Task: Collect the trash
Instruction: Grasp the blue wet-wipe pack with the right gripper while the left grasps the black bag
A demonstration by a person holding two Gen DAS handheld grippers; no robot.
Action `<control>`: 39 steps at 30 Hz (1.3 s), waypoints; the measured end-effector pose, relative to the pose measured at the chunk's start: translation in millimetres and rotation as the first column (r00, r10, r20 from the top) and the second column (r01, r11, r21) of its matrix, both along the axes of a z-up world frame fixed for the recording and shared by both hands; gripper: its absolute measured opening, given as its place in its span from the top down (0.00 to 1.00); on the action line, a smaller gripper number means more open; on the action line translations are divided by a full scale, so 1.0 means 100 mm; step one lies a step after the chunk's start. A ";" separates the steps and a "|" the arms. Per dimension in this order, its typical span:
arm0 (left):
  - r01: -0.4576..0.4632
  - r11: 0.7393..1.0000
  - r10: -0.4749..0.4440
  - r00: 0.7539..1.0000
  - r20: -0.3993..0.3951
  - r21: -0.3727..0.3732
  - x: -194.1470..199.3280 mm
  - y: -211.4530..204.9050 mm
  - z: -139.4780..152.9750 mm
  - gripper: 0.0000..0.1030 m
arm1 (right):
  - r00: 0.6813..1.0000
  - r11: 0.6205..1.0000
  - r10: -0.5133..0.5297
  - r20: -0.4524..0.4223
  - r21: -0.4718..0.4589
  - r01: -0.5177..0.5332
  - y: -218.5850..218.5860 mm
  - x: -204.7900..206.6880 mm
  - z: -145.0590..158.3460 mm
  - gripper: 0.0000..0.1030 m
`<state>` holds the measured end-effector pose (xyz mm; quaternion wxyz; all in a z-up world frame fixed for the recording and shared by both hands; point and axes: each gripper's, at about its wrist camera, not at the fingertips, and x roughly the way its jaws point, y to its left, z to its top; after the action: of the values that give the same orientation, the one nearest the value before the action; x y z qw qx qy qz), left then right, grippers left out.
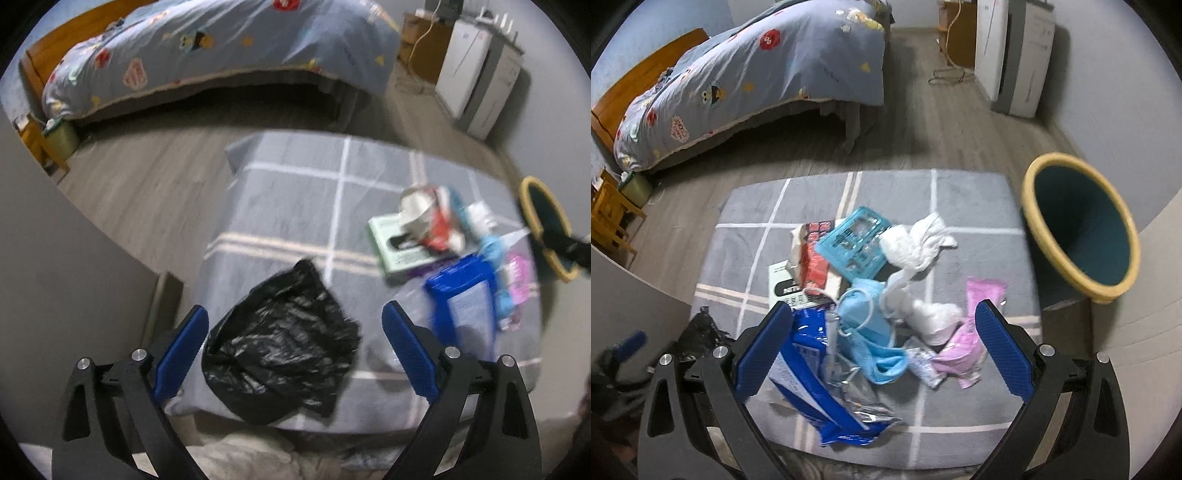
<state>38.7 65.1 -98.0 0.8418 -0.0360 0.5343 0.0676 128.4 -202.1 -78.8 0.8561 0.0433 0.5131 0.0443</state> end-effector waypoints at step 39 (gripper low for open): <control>0.105 0.994 -0.101 0.984 0.146 -0.021 0.29 -0.17 0.41 0.99 | 0.980 0.975 0.194 0.039 0.100 -0.197 0.22 -0.27 0.24 0.85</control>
<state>67.4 48.2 -57.5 0.8802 -0.0252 0.4737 0.0133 101.3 -180.5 -54.8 0.8517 0.0361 0.4992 0.1552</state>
